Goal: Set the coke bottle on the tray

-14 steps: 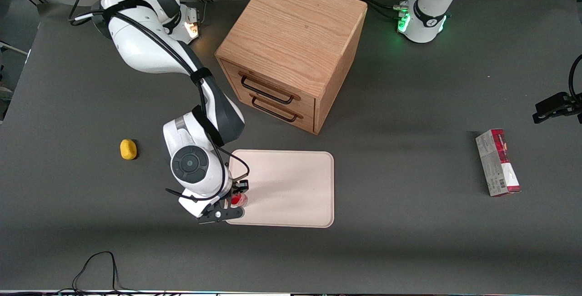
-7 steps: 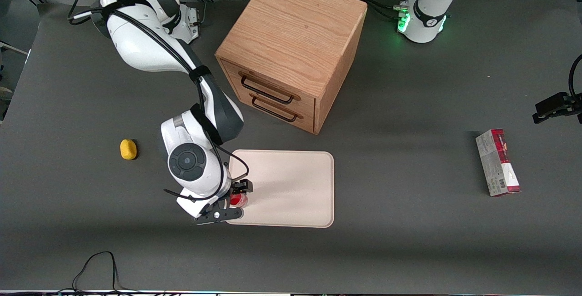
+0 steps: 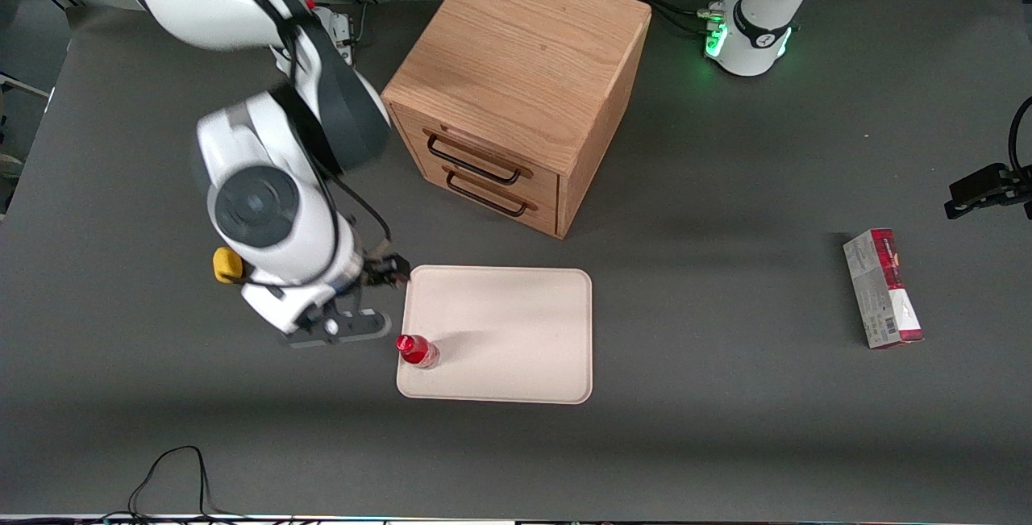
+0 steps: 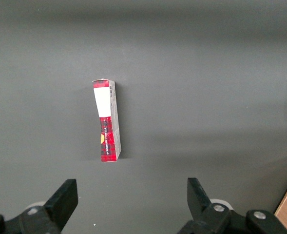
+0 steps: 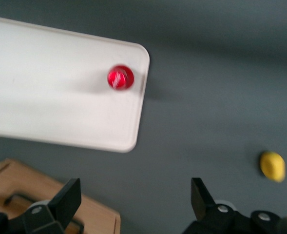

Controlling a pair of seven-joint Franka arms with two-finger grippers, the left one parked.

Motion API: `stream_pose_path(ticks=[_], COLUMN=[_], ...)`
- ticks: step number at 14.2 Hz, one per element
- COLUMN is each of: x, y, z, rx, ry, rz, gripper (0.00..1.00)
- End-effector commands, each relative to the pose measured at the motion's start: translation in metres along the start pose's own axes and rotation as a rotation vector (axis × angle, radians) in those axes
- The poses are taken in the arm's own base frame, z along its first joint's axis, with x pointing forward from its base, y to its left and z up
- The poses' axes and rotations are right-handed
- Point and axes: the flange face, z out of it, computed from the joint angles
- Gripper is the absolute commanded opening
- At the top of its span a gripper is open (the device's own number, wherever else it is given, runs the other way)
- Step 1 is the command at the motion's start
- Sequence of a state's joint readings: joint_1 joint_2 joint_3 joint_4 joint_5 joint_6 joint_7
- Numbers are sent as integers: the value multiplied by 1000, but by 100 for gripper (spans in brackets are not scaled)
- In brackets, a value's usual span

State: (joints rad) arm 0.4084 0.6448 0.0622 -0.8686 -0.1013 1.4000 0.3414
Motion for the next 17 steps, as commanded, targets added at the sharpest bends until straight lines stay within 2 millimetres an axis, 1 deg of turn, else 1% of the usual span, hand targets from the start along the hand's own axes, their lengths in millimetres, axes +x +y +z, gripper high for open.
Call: stream_pose_path(ticks=[1, 3, 4, 5, 6, 7, 9, 12, 14, 15, 17], x=[-55, -83, -91, -94, -97, -103, -118, -128, -129, -130, -131], y=[20, 40, 51, 65, 88, 107, 137, 188, 214, 226, 235], z=[-39, -51, -57, -60, -64, -64, -63, -64, -68, -71, -70], rx=[-27, -35, -36, -27, 4, 30, 46, 77, 105, 106, 104], ry=[-19, -22, -17, -18, -15, -11, 16, 86, 121, 136, 139], rz=[10, 22, 36, 57, 91, 118, 132, 154, 152, 138, 133], gripper=[100, 100, 100, 100, 100, 100, 100, 100, 100, 100, 100])
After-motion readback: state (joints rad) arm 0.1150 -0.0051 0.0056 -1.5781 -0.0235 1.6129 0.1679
